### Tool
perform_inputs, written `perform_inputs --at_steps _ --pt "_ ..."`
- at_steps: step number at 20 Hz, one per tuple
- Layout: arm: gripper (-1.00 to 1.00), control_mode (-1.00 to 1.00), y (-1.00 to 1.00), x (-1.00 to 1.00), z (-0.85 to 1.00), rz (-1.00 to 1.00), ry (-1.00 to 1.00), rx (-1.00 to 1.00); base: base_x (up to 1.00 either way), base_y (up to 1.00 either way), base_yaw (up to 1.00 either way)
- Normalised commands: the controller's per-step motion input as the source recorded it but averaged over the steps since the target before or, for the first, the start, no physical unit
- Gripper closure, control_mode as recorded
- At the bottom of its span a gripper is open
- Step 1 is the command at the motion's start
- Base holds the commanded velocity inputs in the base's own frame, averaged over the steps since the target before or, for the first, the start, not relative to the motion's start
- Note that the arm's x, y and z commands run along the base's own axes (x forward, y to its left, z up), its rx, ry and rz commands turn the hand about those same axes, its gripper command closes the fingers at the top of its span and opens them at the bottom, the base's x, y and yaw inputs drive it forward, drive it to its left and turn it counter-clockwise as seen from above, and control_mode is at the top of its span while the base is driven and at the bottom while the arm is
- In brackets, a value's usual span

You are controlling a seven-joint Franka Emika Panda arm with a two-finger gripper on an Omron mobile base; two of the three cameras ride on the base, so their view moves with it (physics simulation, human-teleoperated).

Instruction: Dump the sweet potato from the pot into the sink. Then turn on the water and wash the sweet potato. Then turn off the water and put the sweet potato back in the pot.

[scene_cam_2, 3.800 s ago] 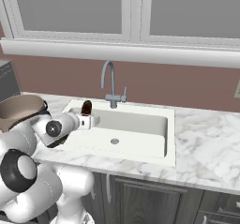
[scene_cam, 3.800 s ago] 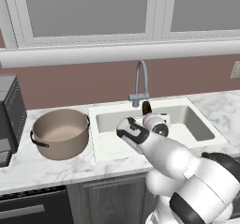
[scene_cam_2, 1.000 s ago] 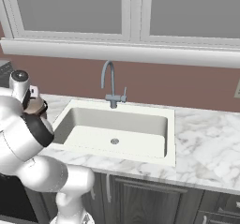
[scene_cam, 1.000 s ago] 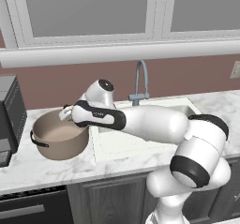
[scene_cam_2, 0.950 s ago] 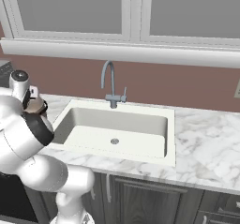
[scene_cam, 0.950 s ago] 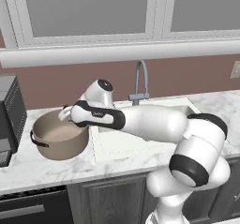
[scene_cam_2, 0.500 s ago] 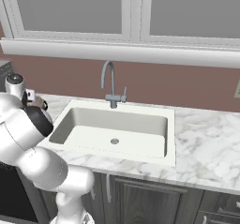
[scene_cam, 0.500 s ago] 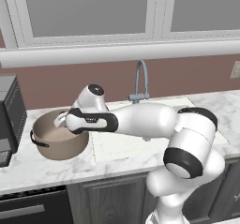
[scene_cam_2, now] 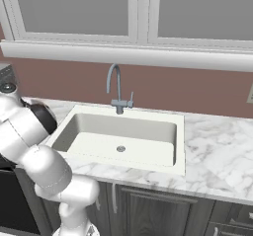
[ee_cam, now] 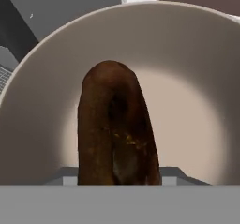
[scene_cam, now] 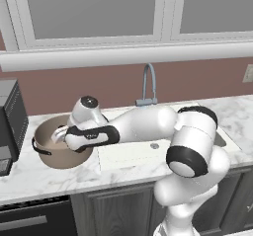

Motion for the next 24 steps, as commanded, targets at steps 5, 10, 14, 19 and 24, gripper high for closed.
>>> perform_inputs --at_steps 5,10,14,19,24 --pt "-1.0 -1.0 0.21 0.0 -0.18 0.0 0.0 -0.07 0.0 0.0 0.0" --pt "-1.0 -1.0 0.0 0.0 0.0 0.0 0.0 0.0 0.0 0.0 0.0" --pt "-1.0 -1.0 0.0 0.0 0.12 0.0 -0.01 0.0 0.0 0.0 0.0" --pt "-1.0 -1.0 0.0 -0.11 0.26 0.0 -0.05 0.0 0.0 0.0 0.0" --pt "-1.0 -1.0 -0.06 -0.29 0.4 0.0 -0.1 0.0 0.0 0.0 0.0"
